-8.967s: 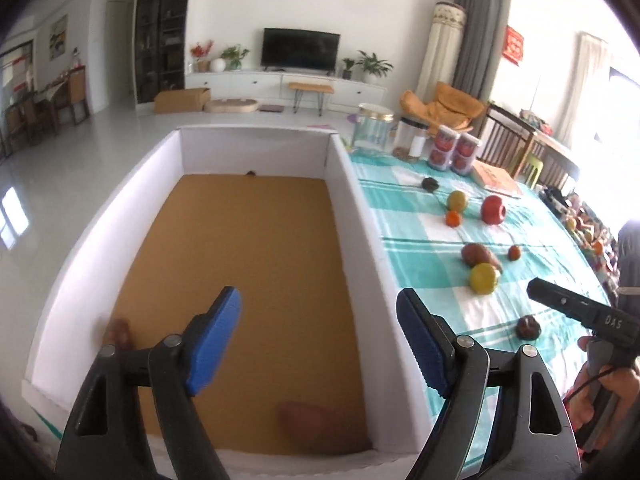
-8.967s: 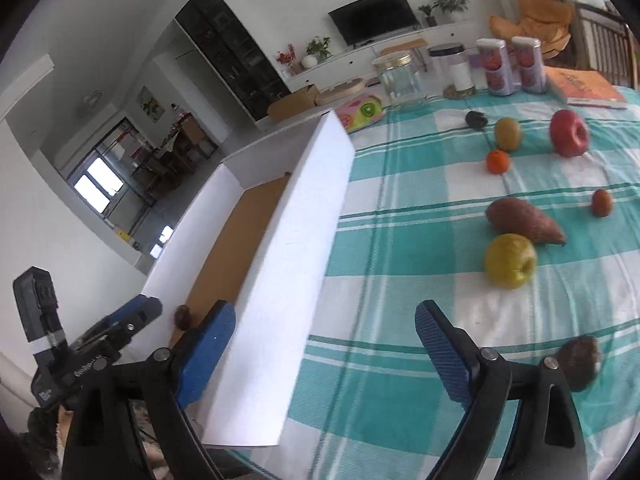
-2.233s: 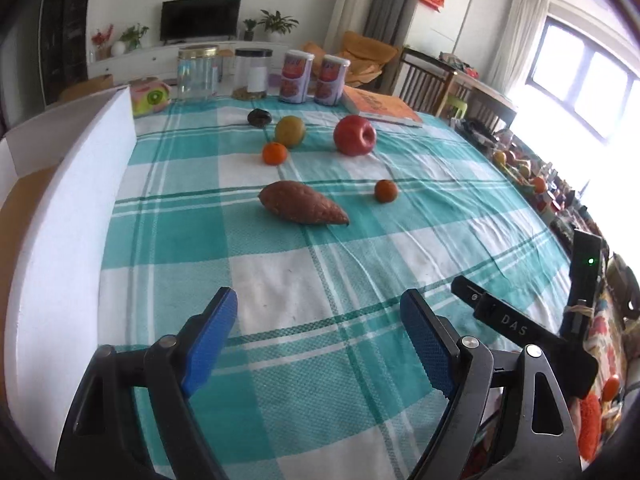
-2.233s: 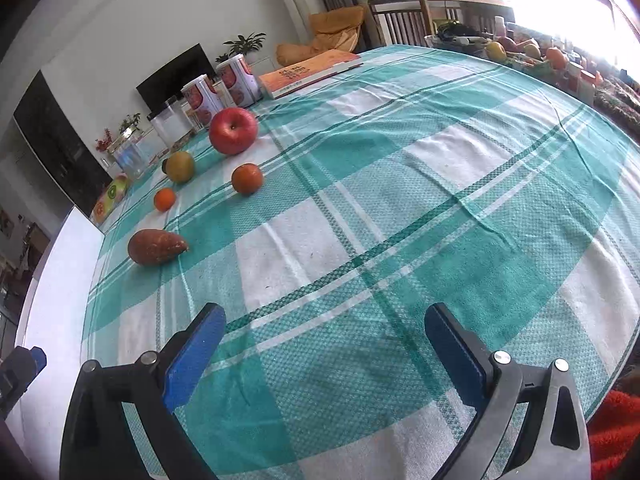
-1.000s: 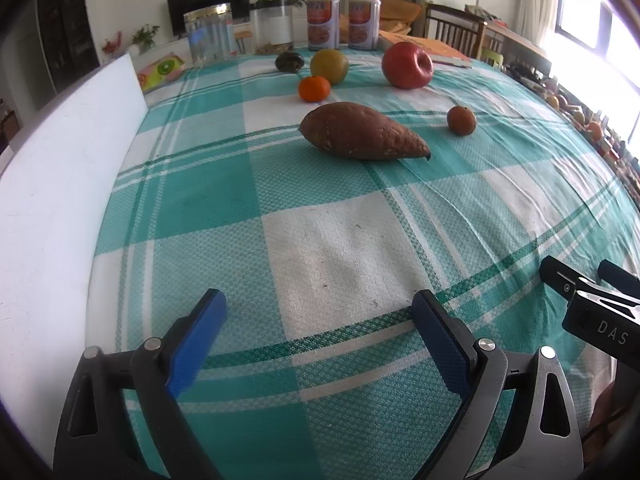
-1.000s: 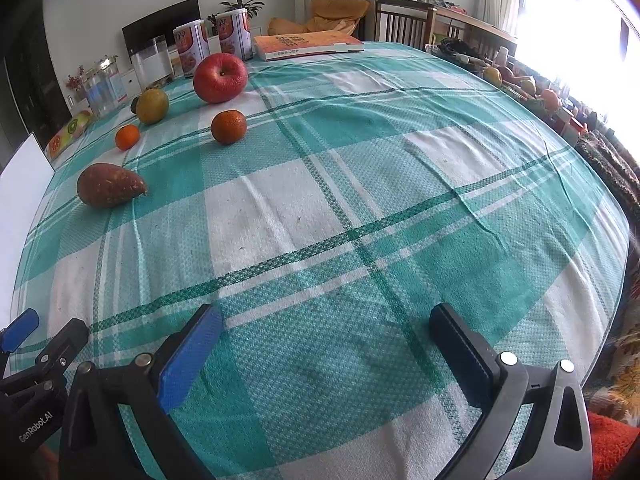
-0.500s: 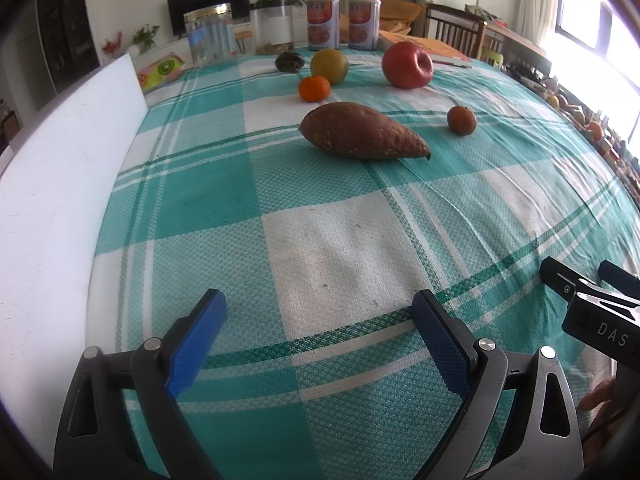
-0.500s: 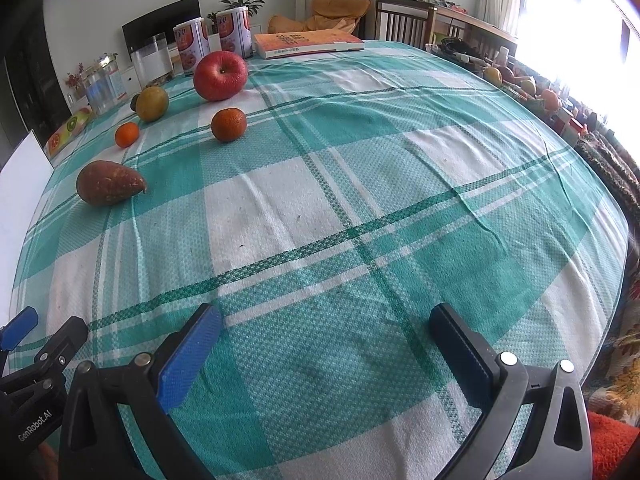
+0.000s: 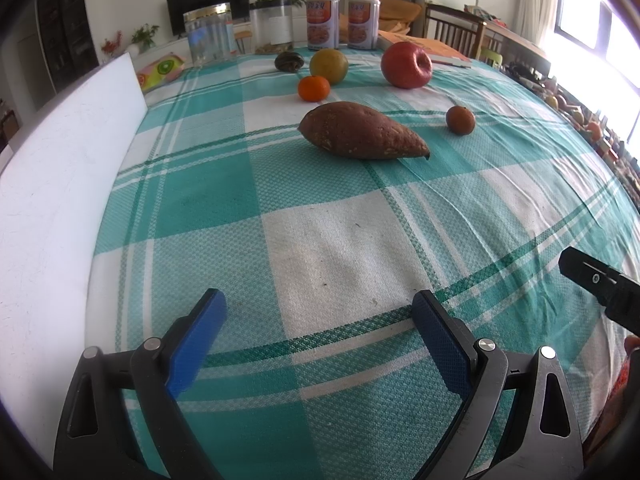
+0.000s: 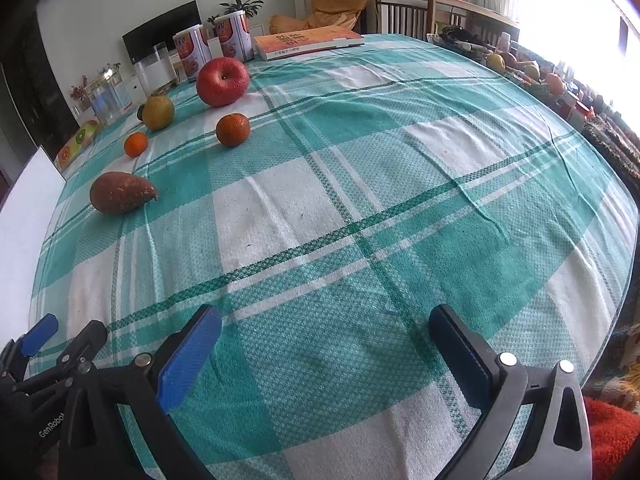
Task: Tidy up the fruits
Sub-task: 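Move the left tool toward the remaining sweet potato, then grasp the sweet potato between the left tool's fingers and lift it, then carry the sweet potato into the box while the right tool carries an orange there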
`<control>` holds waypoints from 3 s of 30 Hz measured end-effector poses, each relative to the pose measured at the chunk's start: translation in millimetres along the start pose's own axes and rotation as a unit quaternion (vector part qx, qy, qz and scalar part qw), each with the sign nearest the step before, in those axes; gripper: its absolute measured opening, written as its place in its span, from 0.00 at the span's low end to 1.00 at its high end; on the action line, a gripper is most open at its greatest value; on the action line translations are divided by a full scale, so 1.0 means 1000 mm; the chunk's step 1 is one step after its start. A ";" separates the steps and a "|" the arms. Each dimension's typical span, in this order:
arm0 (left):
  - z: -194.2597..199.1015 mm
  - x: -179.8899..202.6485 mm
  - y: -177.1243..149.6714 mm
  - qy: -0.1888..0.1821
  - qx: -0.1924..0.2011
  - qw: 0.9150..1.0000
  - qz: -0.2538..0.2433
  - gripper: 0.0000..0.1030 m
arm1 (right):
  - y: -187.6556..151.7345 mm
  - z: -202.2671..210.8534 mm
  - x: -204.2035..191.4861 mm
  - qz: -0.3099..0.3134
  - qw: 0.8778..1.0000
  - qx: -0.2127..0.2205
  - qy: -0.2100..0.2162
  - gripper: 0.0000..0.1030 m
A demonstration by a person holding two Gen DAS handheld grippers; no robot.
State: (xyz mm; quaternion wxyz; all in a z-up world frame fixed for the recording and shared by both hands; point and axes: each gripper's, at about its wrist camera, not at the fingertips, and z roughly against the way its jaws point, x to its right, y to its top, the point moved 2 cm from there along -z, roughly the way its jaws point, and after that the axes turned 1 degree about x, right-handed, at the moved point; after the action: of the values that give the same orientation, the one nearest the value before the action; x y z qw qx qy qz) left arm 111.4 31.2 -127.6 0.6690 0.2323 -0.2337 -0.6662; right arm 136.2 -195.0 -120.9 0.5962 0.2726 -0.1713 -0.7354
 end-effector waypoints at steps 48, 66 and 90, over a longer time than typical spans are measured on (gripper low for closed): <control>0.001 0.004 0.019 -0.025 -0.034 0.999 -0.025 0.58 | 0.001 0.001 0.005 -0.028 0.999 0.012 0.013 1.00; -0.016 -0.012 0.015 0.003 0.000 1.000 -0.001 0.92 | -0.002 -0.001 -0.001 -0.002 1.000 0.002 -0.010 1.00; -0.016 -0.012 0.016 0.003 0.000 1.000 0.000 0.92 | 0.068 -0.031 -0.021 0.041 0.998 0.004 0.051 1.00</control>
State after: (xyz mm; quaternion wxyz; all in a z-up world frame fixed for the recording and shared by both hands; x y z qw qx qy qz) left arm 134.0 43.1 -130.7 0.6694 0.2341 -0.2317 -0.6659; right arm 210.8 -188.2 -101.8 0.6326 0.3049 -0.1545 -0.6949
